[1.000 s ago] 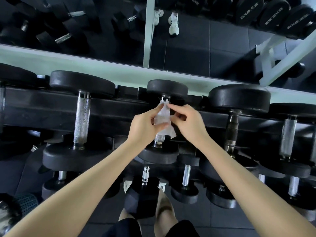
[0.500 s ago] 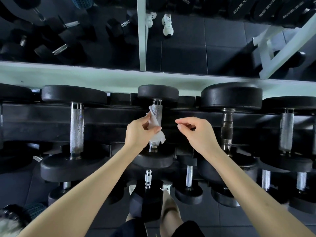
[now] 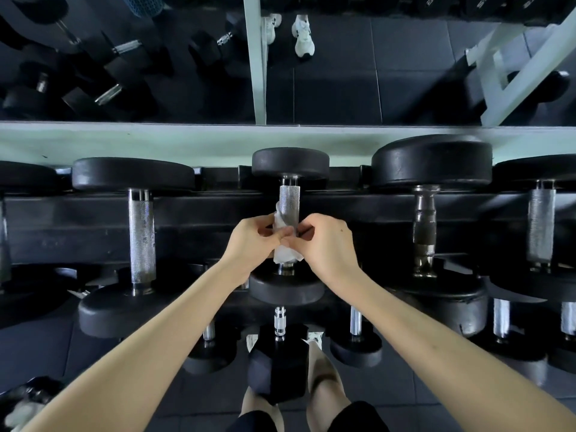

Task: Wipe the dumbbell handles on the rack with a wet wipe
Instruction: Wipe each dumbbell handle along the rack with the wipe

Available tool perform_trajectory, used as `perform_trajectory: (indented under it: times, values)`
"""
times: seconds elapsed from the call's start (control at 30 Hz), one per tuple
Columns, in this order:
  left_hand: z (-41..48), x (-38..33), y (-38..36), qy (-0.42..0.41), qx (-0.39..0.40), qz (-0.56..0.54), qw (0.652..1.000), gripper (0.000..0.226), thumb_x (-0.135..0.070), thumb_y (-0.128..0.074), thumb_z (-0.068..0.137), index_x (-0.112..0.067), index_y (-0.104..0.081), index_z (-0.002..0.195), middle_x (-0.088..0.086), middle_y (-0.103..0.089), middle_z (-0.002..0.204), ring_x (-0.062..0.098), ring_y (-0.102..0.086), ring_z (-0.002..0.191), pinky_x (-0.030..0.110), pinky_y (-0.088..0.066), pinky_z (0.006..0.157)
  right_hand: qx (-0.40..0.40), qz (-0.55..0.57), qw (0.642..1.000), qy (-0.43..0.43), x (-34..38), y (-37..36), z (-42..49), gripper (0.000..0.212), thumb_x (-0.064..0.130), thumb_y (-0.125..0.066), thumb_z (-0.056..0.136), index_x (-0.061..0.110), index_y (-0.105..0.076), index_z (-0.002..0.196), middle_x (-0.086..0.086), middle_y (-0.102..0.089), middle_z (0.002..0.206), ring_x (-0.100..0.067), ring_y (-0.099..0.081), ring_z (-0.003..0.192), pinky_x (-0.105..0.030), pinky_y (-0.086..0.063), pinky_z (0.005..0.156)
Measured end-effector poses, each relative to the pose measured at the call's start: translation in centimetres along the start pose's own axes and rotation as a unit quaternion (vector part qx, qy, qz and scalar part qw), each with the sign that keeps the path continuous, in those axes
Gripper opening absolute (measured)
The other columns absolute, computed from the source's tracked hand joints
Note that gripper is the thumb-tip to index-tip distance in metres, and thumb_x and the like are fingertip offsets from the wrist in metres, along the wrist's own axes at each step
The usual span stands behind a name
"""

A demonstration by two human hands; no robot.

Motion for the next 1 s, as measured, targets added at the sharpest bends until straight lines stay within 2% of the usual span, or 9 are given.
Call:
perform_trajectory:
  times: [0.1, 0.23, 0.37, 0.5, 0.57, 0.67, 0.8, 0.93, 1.0]
  values:
    - [-0.4, -0.1, 0.2, 0.034, 0.002, -0.116, 0.993, 0.031, -0.020, -0.070, 0.083, -0.015, -0.065, 0.113, 0.006, -0.073, 0.091, 0.019, -0.072, 0.085, 0.031, -0.059, 0.073, 0.001, 0.034, 0.999, 0.000, -0.4, -0.6, 0.0, 0.013, 0.022, -0.074, 0.079, 0.011, -0.066, 0.080, 0.003, -0.066, 0.072, -0.009, -0.060, 0.066, -0.017, -0.045, 0.058]
    - [-1.0, 0.7, 0.4, 0.050, -0.004, -0.187, 0.981, 0.037, -0.014, -0.068, 0.084, -0.011, -0.061, 0.120, 0.010, -0.072, 0.100, 0.019, -0.070, 0.092, 0.032, -0.057, 0.082, 0.006, 0.109, 0.994, 0.018, -0.7, -0.6, 0.8, 0.011, 0.013, -0.076, 0.076, 0.012, -0.068, 0.068, 0.010, -0.062, 0.060, -0.001, -0.054, 0.055, -0.012, -0.040, 0.054]
    - [-0.6, 0.6, -0.1, 0.046, -0.012, -0.172, 0.984, 0.024, -0.008, -0.064, 0.087, -0.007, -0.065, 0.111, 0.008, -0.072, 0.097, 0.016, -0.070, 0.088, 0.024, -0.058, 0.076, 0.002, 0.152, 0.988, 0.032, -1.0, -0.5, 0.8, 0.010, 0.009, -0.072, 0.080, 0.007, -0.067, 0.072, 0.008, -0.061, 0.062, 0.001, -0.053, 0.056, -0.011, -0.041, 0.056]
    - [0.9, -1.0, -0.2, 0.020, -0.004, -0.125, 0.992, 0.006, -0.013, -0.064, 0.088, -0.013, -0.070, 0.088, 0.007, -0.072, 0.086, 0.019, -0.069, 0.084, 0.028, -0.058, 0.077, -0.032, 0.143, 0.988, 0.056, -0.5, 0.3, 2.0, 0.017, 0.003, -0.067, 0.081, 0.014, -0.063, 0.069, 0.011, -0.058, 0.062, 0.002, -0.053, 0.059, -0.008, -0.039, 0.057]
    - [1.9, -2.4, -0.1, 0.000, -0.004, -0.136, 0.991, 0.009, -0.012, -0.062, 0.089, -0.014, -0.068, 0.083, 0.006, -0.070, 0.082, 0.018, -0.067, 0.079, 0.032, -0.057, 0.077, -0.065, 0.123, 0.988, 0.068, 0.0, 1.0, 3.4, 0.018, 0.002, -0.068, 0.080, 0.015, -0.063, 0.069, 0.012, -0.058, 0.062, 0.000, -0.053, 0.058, -0.008, -0.038, 0.058]
    - [3.1, -3.6, 0.0, -0.020, 0.007, -0.158, 0.987, 0.008, -0.010, -0.062, 0.089, -0.012, -0.068, 0.083, 0.001, -0.071, 0.076, 0.012, -0.068, 0.073, 0.028, -0.058, 0.072, -0.095, 0.124, 0.985, 0.075, 0.3, 1.6, 4.8, 0.016, 0.006, -0.070, 0.081, 0.015, -0.063, 0.070, 0.011, -0.058, 0.062, -0.001, -0.053, 0.059, -0.008, -0.038, 0.059]
    - [2.3, -2.0, 0.2, -0.010, 0.025, -0.105, 0.994, 0.002, -0.013, -0.067, 0.086, -0.015, -0.068, 0.086, 0.010, -0.068, 0.087, 0.019, -0.060, 0.078, 0.035, -0.053, 0.079, -0.061, 0.149, 0.985, 0.055, -1.0, 0.6, 2.9, 0.016, 0.008, -0.069, 0.083, 0.013, -0.064, 0.069, 0.004, -0.061, 0.058, -0.005, -0.053, 0.056, -0.014, -0.043, 0.057]
    - [0.8, -0.4, 0.2, 0.002, 0.040, -0.059, 0.997, 0.025, -0.020, -0.073, 0.080, -0.012, -0.068, 0.104, 0.001, -0.073, 0.091, 0.007, -0.067, 0.081, 0.021, -0.056, 0.076, -0.021, 0.156, 0.987, 0.030, -1.8, 0.0, 1.2, 0.015, 0.013, -0.070, 0.083, 0.014, -0.065, 0.069, 0.007, -0.061, 0.057, 0.000, -0.054, 0.055, -0.008, -0.040, 0.056]
    - [0.9, -0.7, 0.2, -0.012, 0.028, -0.052, 0.998, 0.025, -0.018, -0.075, 0.078, -0.009, -0.068, 0.101, 0.000, -0.073, 0.089, 0.007, -0.067, 0.080, 0.022, -0.056, 0.076, -0.021, 0.147, 0.988, 0.032, -1.5, 0.4, 1.8, 0.015, 0.008, -0.069, 0.082, 0.015, -0.065, 0.069, 0.009, -0.061, 0.059, 0.002, -0.054, 0.058, -0.008, -0.041, 0.057]
Point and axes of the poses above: each hand's wrist, its own z-axis towards the middle knuckle, its own y-axis out of the back of the hand, x = y × z, the point moved 4 cm from there along z, towards the middle knuckle
